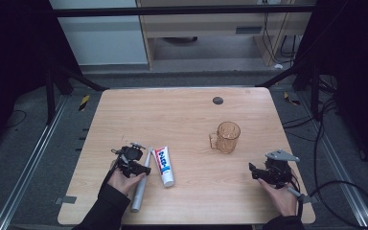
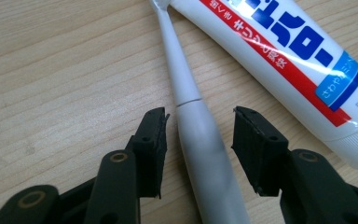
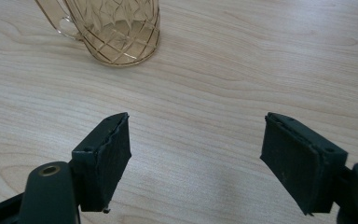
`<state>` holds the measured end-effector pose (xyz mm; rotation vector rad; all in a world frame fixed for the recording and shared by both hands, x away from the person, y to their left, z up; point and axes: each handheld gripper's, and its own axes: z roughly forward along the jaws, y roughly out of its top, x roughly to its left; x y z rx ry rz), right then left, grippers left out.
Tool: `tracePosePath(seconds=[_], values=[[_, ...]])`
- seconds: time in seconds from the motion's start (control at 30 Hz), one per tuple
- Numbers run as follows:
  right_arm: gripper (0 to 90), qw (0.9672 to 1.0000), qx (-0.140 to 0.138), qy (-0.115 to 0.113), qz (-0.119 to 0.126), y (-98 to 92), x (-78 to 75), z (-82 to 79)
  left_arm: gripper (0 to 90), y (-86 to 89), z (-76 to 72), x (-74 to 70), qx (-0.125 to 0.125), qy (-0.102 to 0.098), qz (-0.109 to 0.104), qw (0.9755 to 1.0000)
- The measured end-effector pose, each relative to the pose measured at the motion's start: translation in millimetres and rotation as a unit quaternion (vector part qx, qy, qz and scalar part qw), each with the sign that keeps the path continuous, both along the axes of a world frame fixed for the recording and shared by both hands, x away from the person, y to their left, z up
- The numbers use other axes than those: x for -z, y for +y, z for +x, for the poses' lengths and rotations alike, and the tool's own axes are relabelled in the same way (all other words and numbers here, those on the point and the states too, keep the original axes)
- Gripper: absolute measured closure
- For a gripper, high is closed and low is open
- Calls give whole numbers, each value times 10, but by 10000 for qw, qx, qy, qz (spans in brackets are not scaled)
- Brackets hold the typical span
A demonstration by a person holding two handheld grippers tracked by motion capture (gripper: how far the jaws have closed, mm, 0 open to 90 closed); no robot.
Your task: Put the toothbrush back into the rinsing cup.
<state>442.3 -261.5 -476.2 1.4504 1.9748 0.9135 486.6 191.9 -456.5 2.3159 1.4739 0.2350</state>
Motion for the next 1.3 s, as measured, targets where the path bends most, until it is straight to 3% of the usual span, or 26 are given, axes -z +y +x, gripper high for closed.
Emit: tracePosePath(seconds=[0.63, 1.3], values=[[238, 10000, -50, 0, -22, 8, 3, 4, 624, -23, 57, 76, -106, 328, -18, 9994], [246, 10000, -65, 12, -6, 8, -3, 0, 643, -22, 73, 99, -190, 358, 78, 9991]])
